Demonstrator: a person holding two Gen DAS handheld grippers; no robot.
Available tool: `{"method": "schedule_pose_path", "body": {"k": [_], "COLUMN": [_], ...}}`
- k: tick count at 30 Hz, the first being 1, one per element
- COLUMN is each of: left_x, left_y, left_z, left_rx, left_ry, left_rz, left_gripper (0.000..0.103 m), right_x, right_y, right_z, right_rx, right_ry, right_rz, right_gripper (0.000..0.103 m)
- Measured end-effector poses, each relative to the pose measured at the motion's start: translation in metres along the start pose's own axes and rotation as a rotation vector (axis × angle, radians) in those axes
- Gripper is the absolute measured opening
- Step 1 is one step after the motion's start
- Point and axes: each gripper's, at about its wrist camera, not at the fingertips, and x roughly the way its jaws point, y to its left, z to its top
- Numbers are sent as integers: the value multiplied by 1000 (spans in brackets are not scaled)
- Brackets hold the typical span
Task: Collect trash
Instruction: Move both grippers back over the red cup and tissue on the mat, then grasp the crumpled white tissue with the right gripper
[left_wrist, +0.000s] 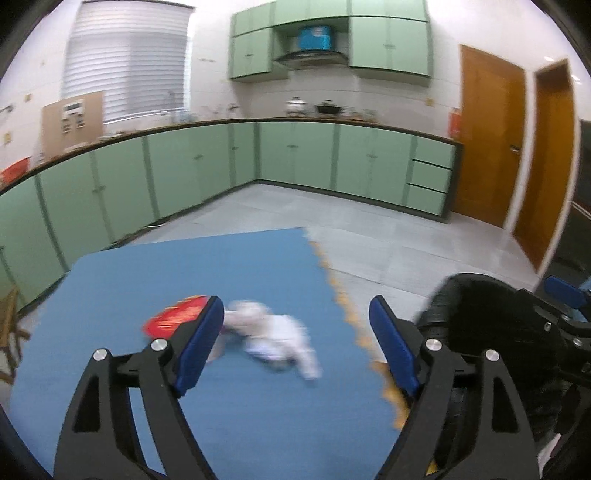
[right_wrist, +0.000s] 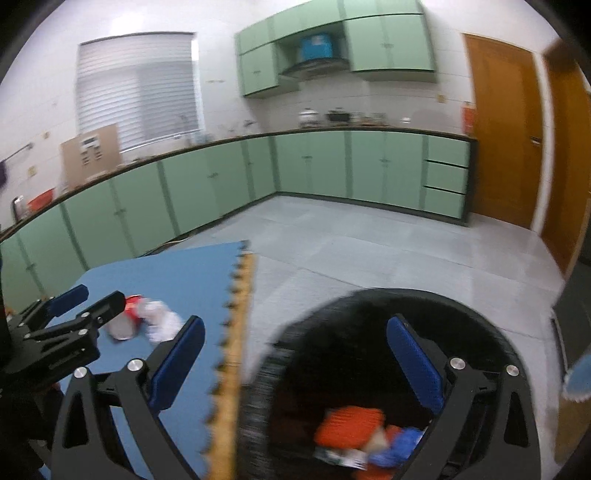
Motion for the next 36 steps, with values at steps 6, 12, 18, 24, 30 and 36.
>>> {"method": "schedule_pose_path", "body": {"k": [6, 12, 18, 24, 30, 36], "left_x": [-1, 10, 21, 27, 35, 41], "left_y": [69, 108, 127, 139, 140, 135], "left_z": [-4, -10, -21, -28, -32, -33], "left_rx": [-71, -110, -126, -133, -138, -140], "left_ry": [15, 36, 73, 95, 113, 124], "left_rz": [127, 198, 218, 227, 218, 210], "left_gripper": [79, 78, 78, 78, 78, 78], "right_x": [35, 70, 107, 145, 168, 178], "right_y": [68, 109, 138, 144, 147, 151], "right_z": [2, 0, -12, -21, -21, -24], "right_rx": [-70, -96, -141, -144, -146, -162], "right_ry": [21, 29, 76, 162, 246, 303], "right_rz": [102, 133, 139, 122, 119, 141], "right_gripper": [97, 97, 97, 96, 88, 71]}}
